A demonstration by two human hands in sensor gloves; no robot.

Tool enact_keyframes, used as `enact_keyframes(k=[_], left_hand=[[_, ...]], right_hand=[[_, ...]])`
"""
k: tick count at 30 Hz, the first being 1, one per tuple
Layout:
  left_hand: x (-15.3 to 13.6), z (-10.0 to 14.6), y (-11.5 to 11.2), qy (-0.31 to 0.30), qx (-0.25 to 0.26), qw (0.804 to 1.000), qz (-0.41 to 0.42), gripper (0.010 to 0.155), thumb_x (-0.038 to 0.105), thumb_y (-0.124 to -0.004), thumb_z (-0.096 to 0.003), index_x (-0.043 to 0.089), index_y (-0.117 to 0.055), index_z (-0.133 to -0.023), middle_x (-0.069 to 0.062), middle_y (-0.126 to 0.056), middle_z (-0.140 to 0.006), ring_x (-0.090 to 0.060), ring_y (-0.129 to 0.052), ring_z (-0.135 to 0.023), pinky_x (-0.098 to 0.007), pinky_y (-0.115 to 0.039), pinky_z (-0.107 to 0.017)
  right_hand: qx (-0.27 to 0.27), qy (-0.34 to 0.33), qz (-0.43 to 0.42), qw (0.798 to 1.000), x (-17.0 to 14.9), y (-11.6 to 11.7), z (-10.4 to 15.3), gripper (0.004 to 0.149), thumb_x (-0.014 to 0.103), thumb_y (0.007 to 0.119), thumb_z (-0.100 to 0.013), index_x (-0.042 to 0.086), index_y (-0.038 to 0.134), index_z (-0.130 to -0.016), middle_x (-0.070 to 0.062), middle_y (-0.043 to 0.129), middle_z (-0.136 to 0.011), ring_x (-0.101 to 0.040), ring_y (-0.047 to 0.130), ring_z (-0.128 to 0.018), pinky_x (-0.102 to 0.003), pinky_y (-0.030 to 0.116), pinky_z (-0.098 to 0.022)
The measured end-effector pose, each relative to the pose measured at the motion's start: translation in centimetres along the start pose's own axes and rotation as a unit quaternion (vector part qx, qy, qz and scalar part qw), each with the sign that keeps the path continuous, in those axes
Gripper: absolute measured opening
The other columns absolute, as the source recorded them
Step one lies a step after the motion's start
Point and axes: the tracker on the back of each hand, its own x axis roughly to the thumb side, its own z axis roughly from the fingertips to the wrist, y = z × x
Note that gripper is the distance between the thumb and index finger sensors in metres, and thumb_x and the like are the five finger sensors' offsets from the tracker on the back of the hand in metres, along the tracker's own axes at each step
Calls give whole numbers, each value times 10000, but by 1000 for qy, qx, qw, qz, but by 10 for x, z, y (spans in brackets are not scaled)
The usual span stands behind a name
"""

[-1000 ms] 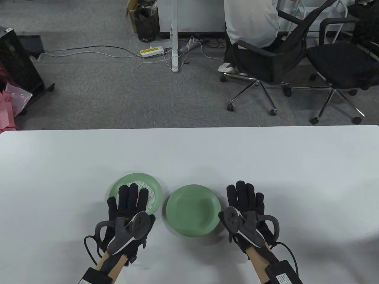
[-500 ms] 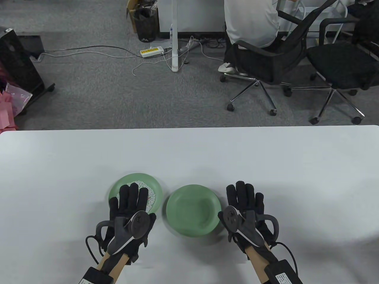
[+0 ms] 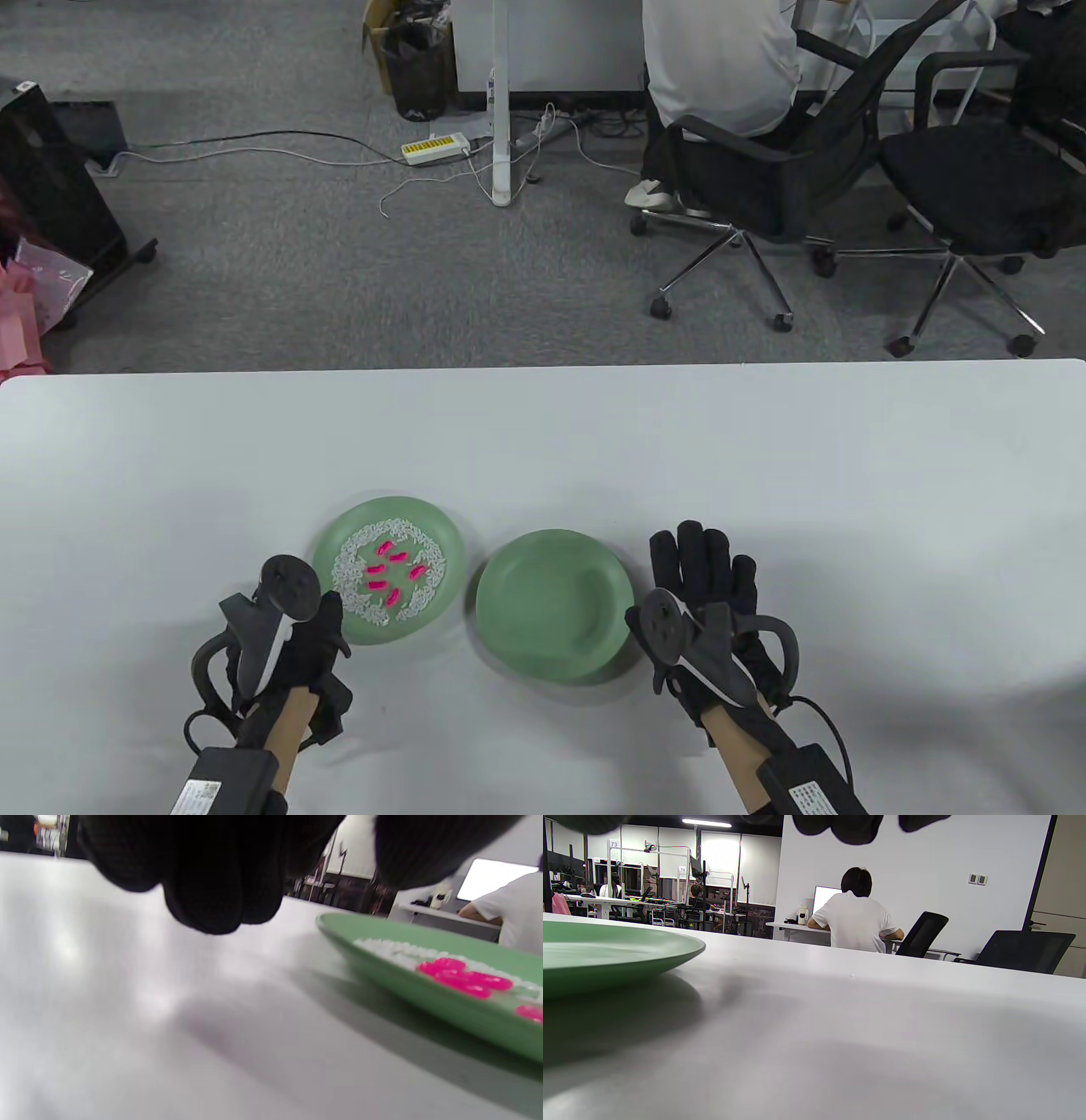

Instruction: Pick gummy candy with hand pinch into plate

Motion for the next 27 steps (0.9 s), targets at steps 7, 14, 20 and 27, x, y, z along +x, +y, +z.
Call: enact_keyframes(k=[7,14,20,27], left_hand=[[3,-24,-8,52,-53,996,41,751,550,-847,-396,160,-717,-1025,-56,-1033,-634,-243,-1076,-364,-353,-898,-260],[-3,-40,-16,88,-47,986,130,599,418,-909,-386,199,-836,-939,7,-1068,-492,-220,-1107,-235,-321,-931,-209],[-25,-43,-23,89,-93,963,236,544,407,-853,-390,176,-854,-882,31,-1045,-547,-202,-1110,-236,-263,-953,-189],[-48,-32,-23,80,-166,922,341,543,329,-830,-403,150,-783,-913,-56,-1009,-674,-239,-1133,-233,-274,-969,-147]], right_hand=[[9,0,2,1000,1,4,-1,879,671,634,-335,331,296,-1072,-4,294,-1203,-336,391,-1124,-573,393,-789],[12,0,0,1000,2,4,-1,876,669,635,-337,330,300,-1072,-6,293,-1203,-337,389,-1125,-576,394,-788],[11,-8,-16,1000,11,1,0,876,667,636,-337,327,304,-1073,-8,297,-1203,-340,390,-1124,-577,400,-788],[-13,-39,-70,997,42,-18,4,858,653,670,-332,315,387,-1068,-3,396,-1193,-331,490,-1110,-597,459,-782]])
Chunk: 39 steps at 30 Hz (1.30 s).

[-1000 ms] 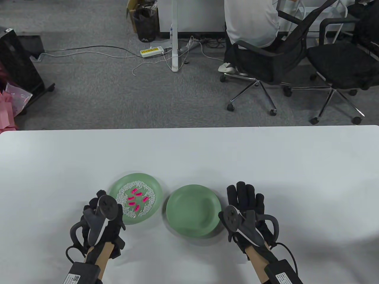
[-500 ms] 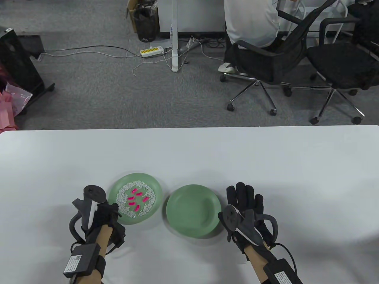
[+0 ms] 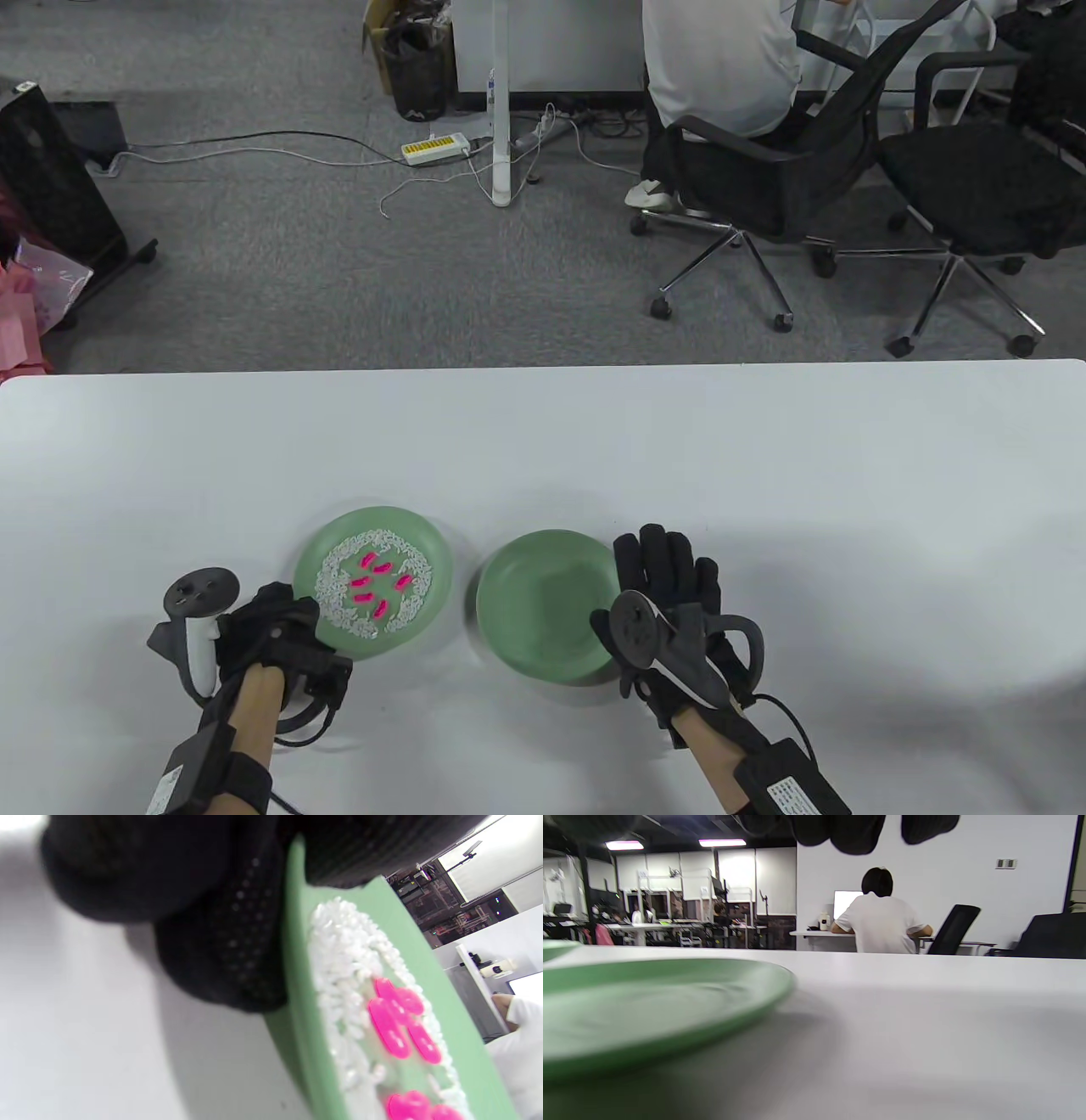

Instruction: Pick gummy candy with hand pinch into plate

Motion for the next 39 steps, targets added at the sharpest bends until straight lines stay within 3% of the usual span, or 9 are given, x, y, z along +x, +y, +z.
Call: enact_keyframes(k=[8,15,18,24,39], left_hand=[[10,36,-3,-59,-14,997,45,567,320,-815,-406,157,-730,-942,-40,-988,-748,-252,-1134,-205,-282,-967,-129],[24,59,-20,-88,-24,994,66,567,318,-808,-406,156,-725,-943,-42,-985,-746,-257,-1142,-201,-285,-972,-122],[27,64,-23,-97,-14,994,55,567,316,-804,-409,153,-721,-946,-45,-981,-750,-258,-1144,-204,-287,-974,-122],[25,63,-23,-94,-22,993,65,567,314,-802,-410,154,-721,-947,-46,-979,-750,-261,-1144,-205,-289,-975,-124],[25,63,-18,-108,-18,991,74,568,307,-804,-406,161,-720,-949,-54,-972,-756,-283,-1132,-210,-296,-967,-129]], right_hand=[[-22,-38,-77,996,69,-34,-9,752,611,758,-324,307,605,-995,16,652,-1083,-289,718,-974,-582,579,-750],[-35,3,-81,996,124,-31,-31,602,585,841,-296,335,834,-843,31,691,-1007,-256,739,-870,-538,621,-701],[-37,36,-92,994,132,-25,-35,557,558,876,-286,311,886,-785,26,705,-985,-261,744,-842,-530,629,-682],[-19,44,-29,998,143,-14,-40,557,552,884,-288,294,891,-781,25,714,-976,-258,750,-826,-518,640,-666],[-3,25,-2,1000,159,-9,-42,508,503,892,-306,316,904,-779,30,719,-970,-259,746,-830,-525,631,-670]])
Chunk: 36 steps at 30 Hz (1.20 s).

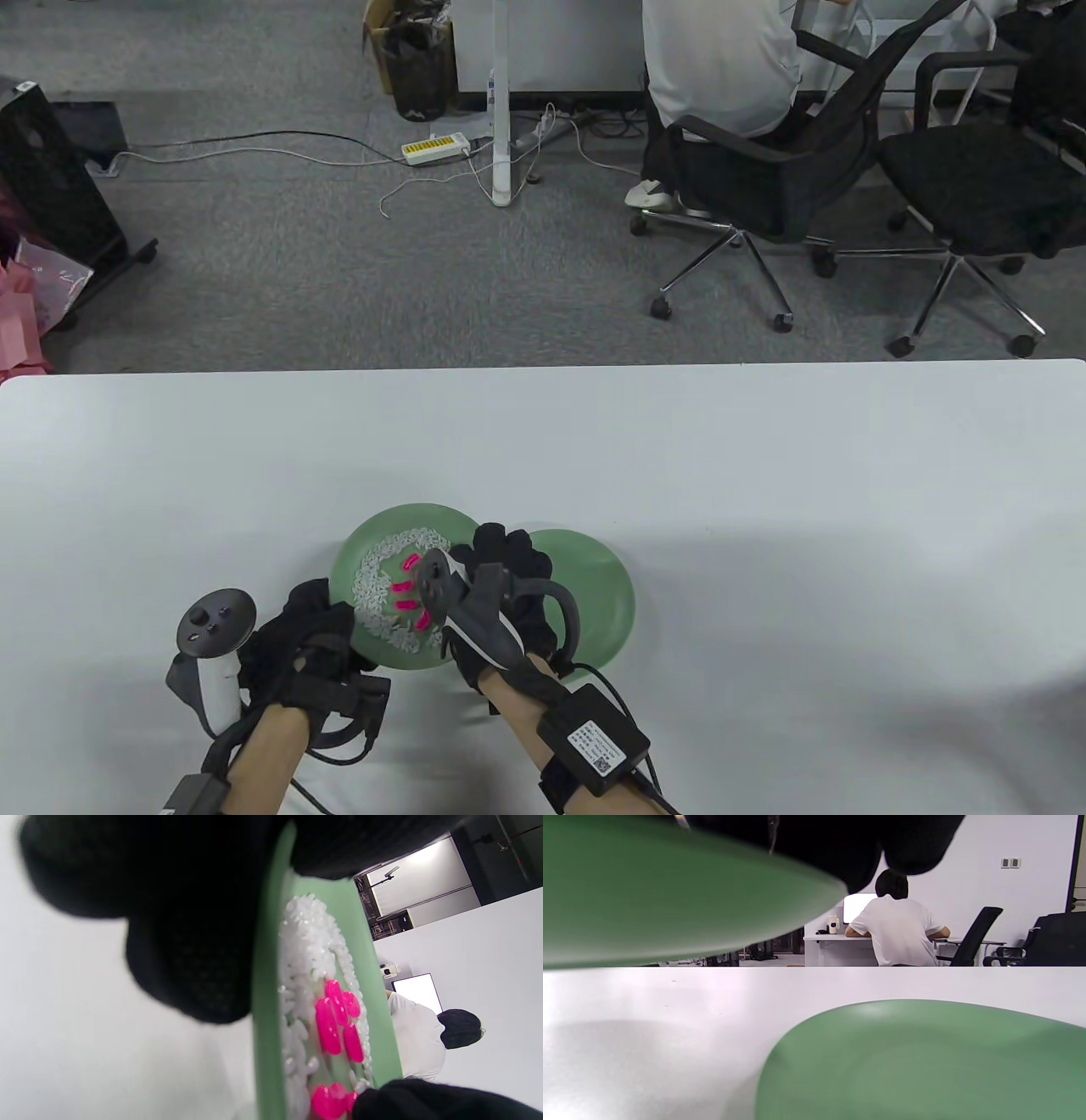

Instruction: Pick gummy candy with hand pinch into plate

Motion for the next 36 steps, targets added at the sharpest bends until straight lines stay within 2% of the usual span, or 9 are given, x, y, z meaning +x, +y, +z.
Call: enact_keyframes(k=[5,7,12,17,29,36], left_hand=[[0,0,-2,-3,0,1000,-4,567,309,-802,-408,163,-719,-949,-52,-971,-757,-280,-1133,-211,-295,-966,-130],[0,-1,-2,-3,-1,1000,-7,567,308,-803,-407,162,-720,-949,-53,-972,-756,-282,-1131,-211,-296,-966,-129],[-1,0,-2,-1,-3,1000,-12,568,306,-805,-406,155,-724,-947,-65,-972,-753,-290,-1128,-203,-297,-964,-123],[-2,-2,-3,0,-3,1000,-14,567,299,-806,-403,145,-732,-943,-79,-975,-746,-297,-1123,-189,-296,-963,-113],[-7,-7,-3,7,-8,1000,2,566,296,-809,-401,135,-742,-939,-90,-979,-738,-300,-1121,-176,-294,-962,-102],[-10,-10,-4,12,3,1000,-17,562,304,-806,-404,144,-753,-940,-72,-993,-728,-283,-1127,-173,-292,-962,-101]], right_hand=[[2,-9,-1,1000,3,2,2,451,464,902,-314,314,924,-739,37,730,-961,-258,750,-834,-534,626,-676],[4,-13,-7,1000,3,3,3,440,446,902,-323,277,933,-728,39,734,-955,-259,752,-832,-536,625,-676],[-2,-47,13,999,7,9,4,440,442,899,-322,251,954,-715,44,752,-942,-257,765,-826,-530,639,-672],[23,-90,38,995,12,12,1,452,439,885,-328,216,946,-716,48,741,-947,-259,753,-840,-527,636,-680],[62,-119,82,988,23,11,-8,472,470,865,-315,166,942,-667,38,735,-945,-275,735,-853,-537,626,-689],[38,-128,90,987,22,10,-7,475,489,844,-307,170,946,-644,47,742,-933,-270,743,-855,-531,638,-683]])
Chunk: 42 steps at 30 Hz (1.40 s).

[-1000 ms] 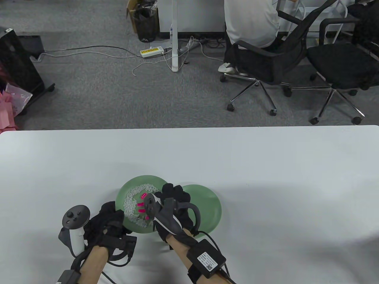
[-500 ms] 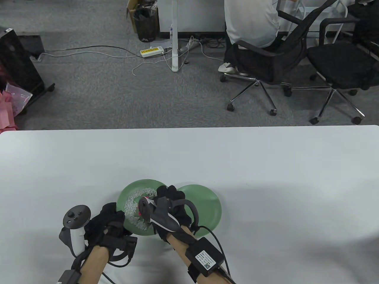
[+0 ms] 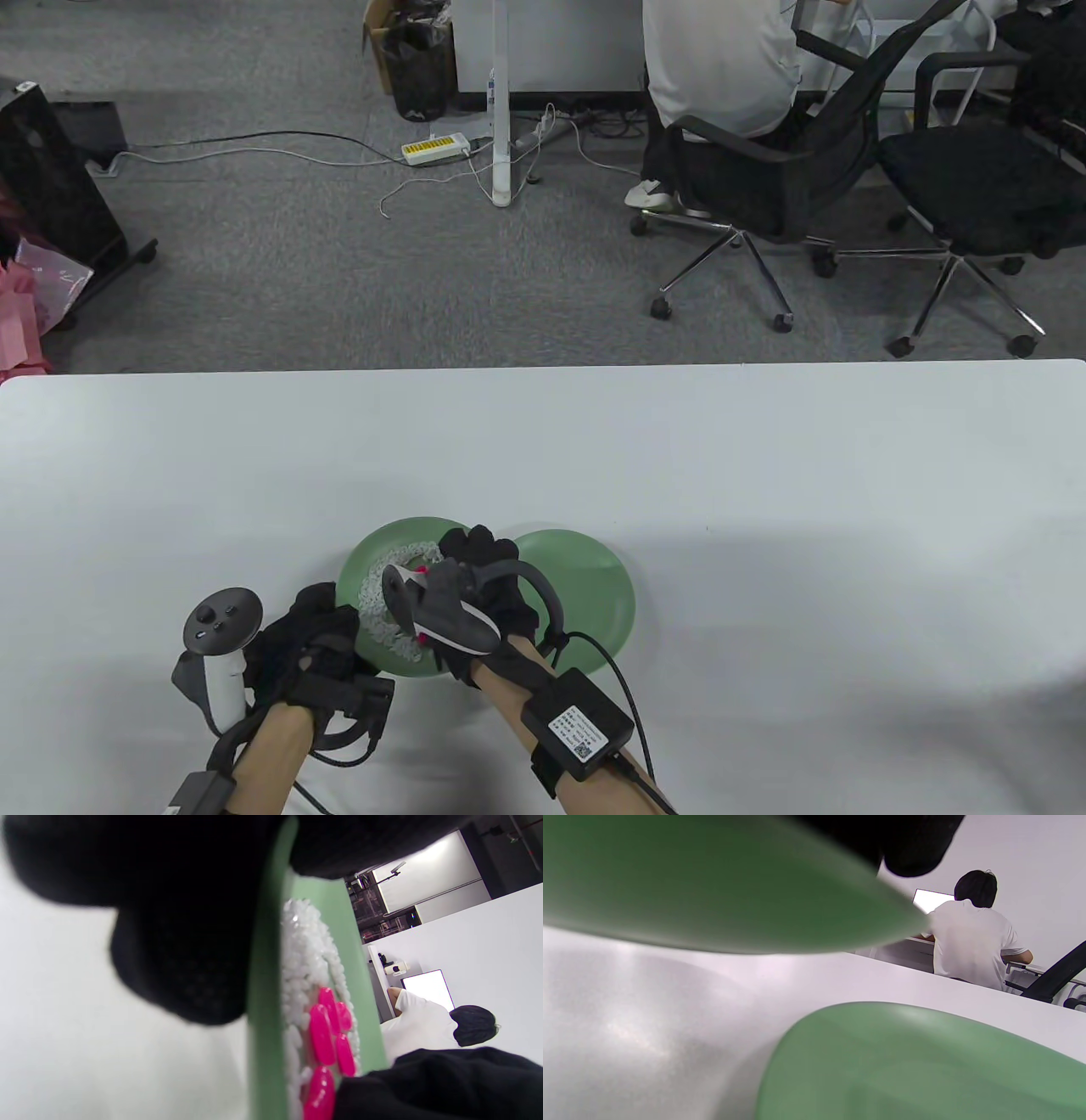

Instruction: Pick gummy candy with hand pinch into plate

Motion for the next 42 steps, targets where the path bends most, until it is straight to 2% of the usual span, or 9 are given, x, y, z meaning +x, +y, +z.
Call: enact_keyframes(k=[7,9,13,17,22,32,35,37,42], left_hand=[[-2,-2,2,6,10,1000,-3,557,308,-814,-406,149,-767,-938,-66,-1006,-718,-276,-1135,-172,-296,-965,-100],[-3,-3,3,4,14,1000,-12,558,309,-812,-407,150,-765,-939,-63,-1004,-721,-276,-1134,-176,-297,-964,-103],[-5,-5,5,5,18,1000,-14,557,308,-813,-407,154,-767,-939,-63,-1006,-721,-279,-1134,-177,-300,-963,-104],[-6,-8,7,6,22,1000,-9,557,307,-812,-408,154,-765,-942,-62,-1004,-725,-280,-1133,-183,-302,-962,-109],[-6,-9,7,7,21,1000,-8,557,308,-812,-409,155,-764,-942,-63,-1004,-725,-282,-1133,-185,-303,-961,-111],[-10,-12,9,14,19,1000,-2,557,309,-811,-411,157,-761,-944,-62,-1000,-730,-282,-1131,-191,-304,-960,-115],[-10,-12,9,15,18,1000,-1,558,309,-811,-411,157,-761,-945,-63,-1002,-728,-282,-1132,-190,-304,-960,-115],[-10,-12,9,14,18,1000,-1,557,309,-811,-411,158,-762,-944,-62,-1001,-729,-281,-1132,-190,-304,-960,-116],[-9,-11,9,13,17,1000,0,558,311,-809,-411,160,-759,-946,-61,-1000,-731,-279,-1133,-192,-302,-962,-116]], right_hand=[[-23,16,-71,997,-24,-9,3,470,500,836,-308,190,944,-644,48,744,-929,-264,753,-844,-523,652,-671],[-34,40,-103,993,-39,-12,1,467,498,837,-307,190,945,-642,46,745,-928,-267,755,-841,-523,655,-668],[-32,89,-115,989,-76,-5,-4,466,498,836,-310,190,944,-643,43,744,-929,-268,755,-839,-521,657,-665],[13,117,-88,989,-101,24,-4,467,496,839,-312,187,944,-646,38,743,-929,-272,755,-837,-523,656,-663],[64,121,-54,989,-104,54,-1,464,498,840,-313,190,950,-643,40,751,-924,-271,761,-834,-524,657,-661],[126,121,-25,984,-102,68,-2,468,504,849,-326,206,947,-673,38,731,-952,-273,746,-857,-532,643,-672],[123,128,-47,983,-106,65,-2,499,521,841,-331,209,937,-709,29,711,-974,-276,736,-867,-532,639,-674],[97,140,-64,983,-109,55,-1,488,511,834,-339,217,927,-718,27,709,-976,-275,738,-864,-525,645,-670],[26,129,-134,982,-97,13,4,523,504,832,-347,254,870,-804,13,696,-999,-278,738,-865,-518,648,-670]])
